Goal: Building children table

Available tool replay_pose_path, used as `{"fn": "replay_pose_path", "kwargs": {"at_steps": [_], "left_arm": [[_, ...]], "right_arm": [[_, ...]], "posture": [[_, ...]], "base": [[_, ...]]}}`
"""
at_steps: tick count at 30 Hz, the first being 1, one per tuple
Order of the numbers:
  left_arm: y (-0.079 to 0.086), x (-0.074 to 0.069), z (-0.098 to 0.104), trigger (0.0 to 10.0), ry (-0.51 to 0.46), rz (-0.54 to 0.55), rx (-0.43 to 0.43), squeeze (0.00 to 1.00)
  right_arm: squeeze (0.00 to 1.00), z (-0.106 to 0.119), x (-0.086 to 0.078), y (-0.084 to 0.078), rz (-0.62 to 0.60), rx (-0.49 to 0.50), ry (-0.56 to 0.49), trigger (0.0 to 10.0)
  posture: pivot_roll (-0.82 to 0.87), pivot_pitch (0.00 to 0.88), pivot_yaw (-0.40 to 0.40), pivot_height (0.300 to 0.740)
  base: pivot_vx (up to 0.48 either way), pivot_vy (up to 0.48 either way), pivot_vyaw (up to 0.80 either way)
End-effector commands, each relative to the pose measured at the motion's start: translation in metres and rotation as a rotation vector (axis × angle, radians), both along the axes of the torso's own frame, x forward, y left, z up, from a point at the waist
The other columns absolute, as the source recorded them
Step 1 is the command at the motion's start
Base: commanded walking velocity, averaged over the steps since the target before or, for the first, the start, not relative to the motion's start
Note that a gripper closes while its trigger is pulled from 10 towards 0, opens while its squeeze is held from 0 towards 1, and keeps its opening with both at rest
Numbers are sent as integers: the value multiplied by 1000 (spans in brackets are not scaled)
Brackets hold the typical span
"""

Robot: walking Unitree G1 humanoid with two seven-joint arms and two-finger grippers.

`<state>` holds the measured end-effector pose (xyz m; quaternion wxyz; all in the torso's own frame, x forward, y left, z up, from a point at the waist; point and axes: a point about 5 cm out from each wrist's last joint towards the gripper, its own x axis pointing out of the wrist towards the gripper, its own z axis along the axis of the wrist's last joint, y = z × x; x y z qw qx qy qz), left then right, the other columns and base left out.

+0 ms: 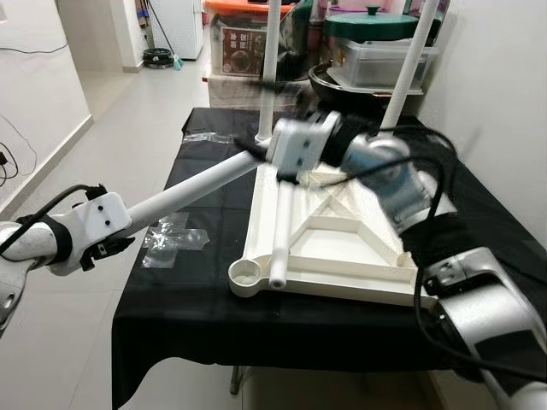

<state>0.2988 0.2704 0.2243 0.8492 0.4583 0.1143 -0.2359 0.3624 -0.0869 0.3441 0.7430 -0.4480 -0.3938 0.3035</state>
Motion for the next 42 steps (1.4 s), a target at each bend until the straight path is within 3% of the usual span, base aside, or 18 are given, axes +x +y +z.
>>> {"fn": "replay_pose_path", "kwargs": {"at_steps": [1, 2, 3, 5, 8, 9, 10, 11, 12, 13, 14, 16, 19, 20, 21, 22, 27, 42], "left_arm": [[2, -2, -3, 10000, -6, 23, -18, 0], [5, -5, -8, 10000, -18, 69, -39, 0], [5, -5, -8, 10000, -18, 69, -39, 0], [8, -6, -8, 10000, -57, 123, -73, 0], [9, -6, -8, 10000, -70, 141, -85, 0], [9, -5, -4, 10000, -142, 176, -114, 0], [9, -5, -4, 10000, -142, 176, -114, 0], [8, -4, 2, 10000, -217, 192, -144, 0], [8, -4, 2, 10000, -217, 192, -144, 0], [-1, -4, 10, 10000, -299, 173, -218, 0], [-1, -4, 10, 10000, -299, 173, -218, 0], [-17, -7, 17, 10000, -366, 124, -321, 0], [-24, -9, 16, 10000, -362, 94, -353, 0], [-31, -10, 12, 10000, -347, 64, -366, 0], [-31, -10, 12, 10000, -347, 64, -366, 0], [-37, -11, 9, 10000, -330, 34, -383, 0], [-56, -14, 5, 10000, -282, -68, -428, 0], [-73, -18, -1, 10000, -239, -134, -483, 0]], "right_arm": [[1000, 10, 6, -17, -62, 90, 13, 10000], [1000, 15, 17, -44, -137, 274, 115, 10000], [1000, 15, 17, -44, -137, 274, 115, 10000], [1000, 1, 27, -64, -151, 465, 319, 10000], [1000, -5, 29, -69, -146, 526, 385, 10000], [1000, -25, 35, -77, -138, 715, 556, 10000], [1000, -25, 35, -77, -138, 715, 556, 10000], [1000, -46, 39, -81, -127, 858, 704, 10000], [1000, -46, 39, -81, -127, 858, 704, 10000], [1000, -79, 39, -73, -75, 990, 902, 10000], [1000, -79, 39, -73, -75, 990, 902, 10000], [1000, -123, 28, -44, 63, 1096, 1181, 10000], [1000, -137, 20, -27, 155, 1108, 1293, 10000], [463, -143, 10, -9, 258, 1095, 1362, 10000], [463, -143, 10, -9, 258, 1095, 1362, 10000], [0, -144, -1, 7, 354, 1040, 1398, 10000], [0, -138, -27, 35, 590, 881, 1423, 10000], [0, -129, -45, 59, 659, 859, 1397, 10000]], "posture": [[50, 0, -46, 740], [51, 0, -50, 740], [51, 0, -50, 740], [56, 0, -54, 740], [56, 0, -54, 740], [53, 0, -56, 740], [53, 0, -56, 740], [56, 0, -55, 740], [56, 0, -55, 740], [65, 0, -60, 740], [65, 0, -60, 740], [70, 0, -63, 740], [70, 0, -63, 740], [67, 0, -63, 740], [67, 0, -63, 740], [67, 0, -63, 740], [78, 0, -67, 740], [75, 0, -63, 740]], "base": [[0, 0, 0], [0, 0, 0], [0, 0, 0], [0, 0, 0], [0, 0, 0], [0, 0, 0], [0, 0, 0], [0, 0, 0], [0, 0, 0], [0, 0, 0], [0, 0, 0], [0, 0, 0], [0, 0, 0], [0, 0, 0], [0, 0, 0], [0, 0, 0], [0, 0, 0], [0, 0, 0]]}}
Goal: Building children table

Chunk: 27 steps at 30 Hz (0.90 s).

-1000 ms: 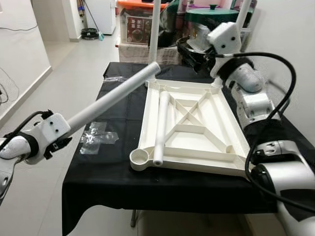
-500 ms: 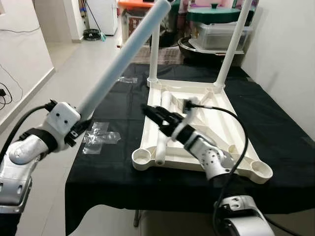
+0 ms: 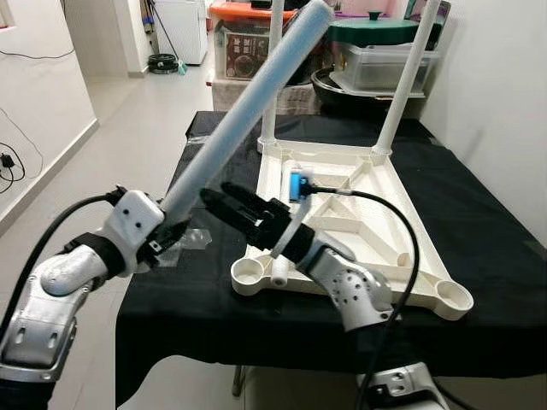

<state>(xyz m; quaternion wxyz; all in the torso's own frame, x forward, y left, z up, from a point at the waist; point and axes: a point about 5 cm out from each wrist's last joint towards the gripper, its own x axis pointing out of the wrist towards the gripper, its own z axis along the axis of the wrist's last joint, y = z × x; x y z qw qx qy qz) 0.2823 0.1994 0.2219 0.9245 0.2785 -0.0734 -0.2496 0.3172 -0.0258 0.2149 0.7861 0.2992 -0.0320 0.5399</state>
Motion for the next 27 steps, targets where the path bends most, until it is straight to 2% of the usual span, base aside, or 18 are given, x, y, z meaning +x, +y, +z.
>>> {"fn": "replay_pose_path", "kwargs": {"at_steps": [1, 4, 8, 19, 20, 22, 23, 27], "left_arm": [[-6, -2, 0, 10000, 11, -35, -19, 0], [-22, -5, -8, 10000, 57, -134, -23, 0], [-32, -8, -10, 10000, 75, -186, -27, 0], [-44, -6, -12, 10000, 80, -208, -53, 0], [-48, -5, -11, 10000, 74, -210, -64, 0], [-48, -5, -11, 10000, 74, -210, -64, 0], [-51, -3, -10, 10000, 67, -210, -77, 0], [-55, -1, -9, 10000, 61, -210, -94, 0]], "right_arm": [[0, 2, 1, 0, -48, -2, -32, 10000], [0, 4, -4, 10, -45, -12, -85, 10000], [0, 5, -2, 11, -62, -24, -95, 10000], [0, 9, 1, 14, -118, -13, -85, 10000], [0, 8, 1, 16, -124, -5, -80, 4706], [0, 8, 1, 16, -124, -5, -80, 4706], [0, 8, 0, 17, -130, 6, -70, 0], [0, 7, 1, 18, -142, 26, -48, 0]], "posture": [[75, 0, -63, 740], [76, 0, -64, 740], [75, 0, -63, 740], [75, 0, -63, 740], [75, 0, -63, 740], [75, 0, -63, 740], [74, 0, -62, 740], [71, 0, -61, 740]], "base": [[0, 0, 0], [0, 0, 0], [0, 0, 0], [0, 0, 0], [0, 0, 0], [0, 0, 0], [0, 0, 0], [0, 0, 0]]}}
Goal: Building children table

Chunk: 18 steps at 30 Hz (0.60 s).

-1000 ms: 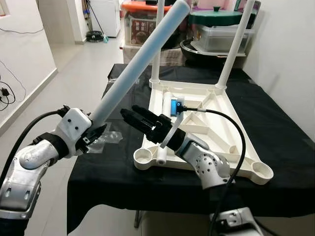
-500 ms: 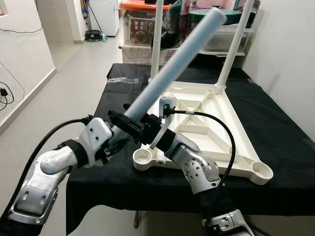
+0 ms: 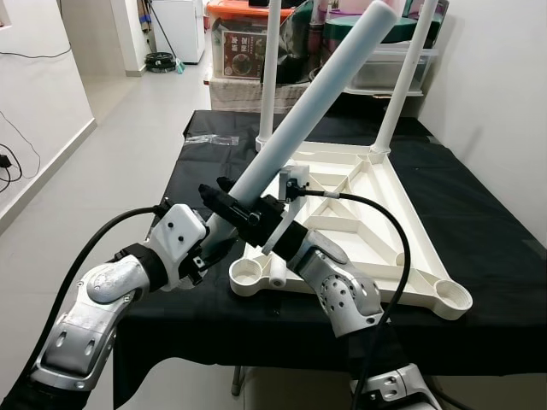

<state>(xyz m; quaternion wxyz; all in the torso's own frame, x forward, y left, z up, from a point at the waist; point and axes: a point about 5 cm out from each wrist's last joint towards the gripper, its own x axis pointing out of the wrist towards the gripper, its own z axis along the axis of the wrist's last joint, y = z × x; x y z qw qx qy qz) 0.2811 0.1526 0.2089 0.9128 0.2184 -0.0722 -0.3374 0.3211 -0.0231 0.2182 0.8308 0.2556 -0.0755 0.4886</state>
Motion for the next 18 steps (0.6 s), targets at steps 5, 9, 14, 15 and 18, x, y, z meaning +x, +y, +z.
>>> {"fn": "replay_pose_path", "kwargs": {"at_steps": [5, 9, 14, 15, 18], "left_arm": [[-13, 3, 7, 10000, -24, -35, -29, 0], [-14, 4, 6, 10000, -37, -29, -15, 0], [-3, 8, 7, 10000, -77, 27, -36, 1000], [0, 8, 7, 10000, -82, 36, -47, 1000], [5, 3, 10, 10000, -88, 47, -66, 1000]], "right_arm": [[0, 3, -4, 16, 2, 104, 53, 0], [0, 3, -5, 16, -3, 118, 55, 0], [0, 6, -3, 12, -24, 132, 49, 0], [0, 7, -2, 10, -32, 132, 46, 0], [0, 10, 5, 2, -81, 123, 30, 0]], "posture": [[69, 0, -59, 740], [69, 0, -55, 740], [70, 0, -55, 740], [71, 0, -56, 740], [74, 0, -57, 740]], "base": [[0, 0, 0], [0, 0, 0], [0, 0, 0], [0, 0, 0], [0, 0, 0]]}}
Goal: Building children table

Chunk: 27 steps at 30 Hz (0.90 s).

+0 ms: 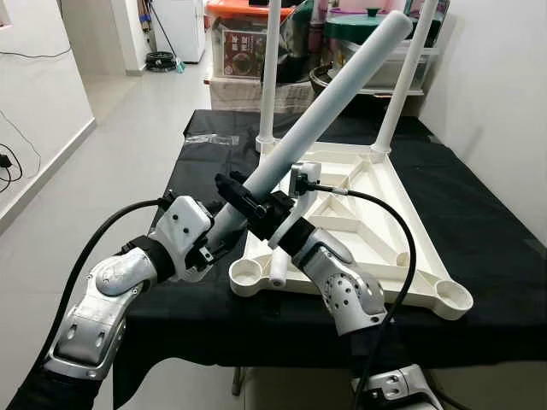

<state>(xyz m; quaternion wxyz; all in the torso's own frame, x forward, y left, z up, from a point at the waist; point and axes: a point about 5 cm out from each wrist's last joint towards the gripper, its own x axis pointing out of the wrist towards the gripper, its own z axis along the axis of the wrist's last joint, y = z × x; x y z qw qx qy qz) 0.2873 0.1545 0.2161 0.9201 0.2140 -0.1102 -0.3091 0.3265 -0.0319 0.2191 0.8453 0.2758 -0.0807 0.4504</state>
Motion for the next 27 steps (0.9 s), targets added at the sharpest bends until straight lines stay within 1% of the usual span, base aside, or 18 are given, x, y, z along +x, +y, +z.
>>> {"fn": "replay_pose_path", "kwargs": {"at_steps": [1, 6, 7, 8, 10, 12, 13, 14, 16, 17, 19, 20, 21, 22, 23, 24, 25, 27], "left_arm": [[6, -7, 6, 10000, -19, 17, -38, 1000], [14, -10, 16, 10000, -57, 64, -74, 1000], [23, -12, 28, 10000, -104, 134, -116, 1000], [25, -13, 31, 10000, -115, 153, -129, 1000], [26, -13, 32, 10000, -119, 160, -135, 1000], [27, -16, 34, 10000, -137, 174, -158, 1000], [29, -17, 35, 10000, -149, 196, -174, 1000], [29, -17, 35, 10000, -149, 196, -174, 1000], [34, -19, 32, 10000, -159, 247, -211, 1000], [34, -19, 32, 10000, -159, 247, -211, 1000], [40, -18, 17, 10000, -120, 391, -221, 1000], [40, -18, 17, 10000, -120, 391, -221, 1000], [40, -18, -1, 10000, -75, 478, -210, 714], [39, -20, -15, 10000, -29, 540, -220, 263], [39, -20, -15, 10000, -29, 540, -220, 263], [30, -26, -34, 10000, 38, 576, -262, 0], [21, -30, -36, 10000, 39, 551, -275, 0], [16, -32, -37, 10000, 34, 531, -280, 0]], "right_arm": [[0, 11, 4, 4, -36, 78, -13, 0], [0, 13, 14, -9, -109, 65, -17, 0], [0, 14, 27, -26, -203, 39, -6, 0], [0, 13, 31, -32, -239, 28, 1, 0], [0, 13, 33, -35, -259, 20, 6, 0], [0, 14, 42, -48, -356, -7, 13, 0], [0, 15, 47, -58, -425, -26, 26, 0], [0, 15, 47, -58, -425, -26, 26, 0], [0, 16, 56, -77, -547, -41, 59, 0], [0, 16, 56, -77, -547, -41, 59, 0], [0, 19, 60, -92, -652, -60, 80, 0], [0, 19, 60, -92, -652, -60, 80, 0], [0, 22, 59, -94, -705, -115, 60, 10000], [0, 26, 58, -93, -750, -150, 38, 10000], [0, 26, 58, -93, -750, -150, 38, 10000], [0, 33, 52, -86, -771, -183, -26, 10000], [0, 40, 47, -84, -775, -170, -71, 10000], [0, 45, 44, -83, -777, -160, -101, 10000]], "posture": [[77, 0, -59, 740], [82, 0, -63, 740], [97, 0, -76, 740], [97, 0, -76, 740], [97, 0, -76, 740], [96, 0, -75, 740], [96, 0, -75, 740], [96, 0, -75, 740], [93, 0, -69, 740], [93, 0, -69, 740], [93, 0, -66, 740], [93, 0, -66, 740], [88, 0, -60, 740], [80, 0, -58, 740], [80, 0, -58, 740], [75, 0, -60, 740], [73, 0, -61, 740], [73, 0, -61, 740]], "base": [[0, 0, 0], [0, 0, 0], [0, 0, 0], [0, 0, 0], [0, 0, 0], [0, 0, 0], [0, 0, 0], [0, 0, 0], [0, 0, 0], [0, 0, 0], [0, 0, 0], [0, 0, 0], [0, 0, 0], [0, 0, 0], [0, 0, 0], [0, 0, 0], [0, 0, 0], [0, 0, 0]]}}
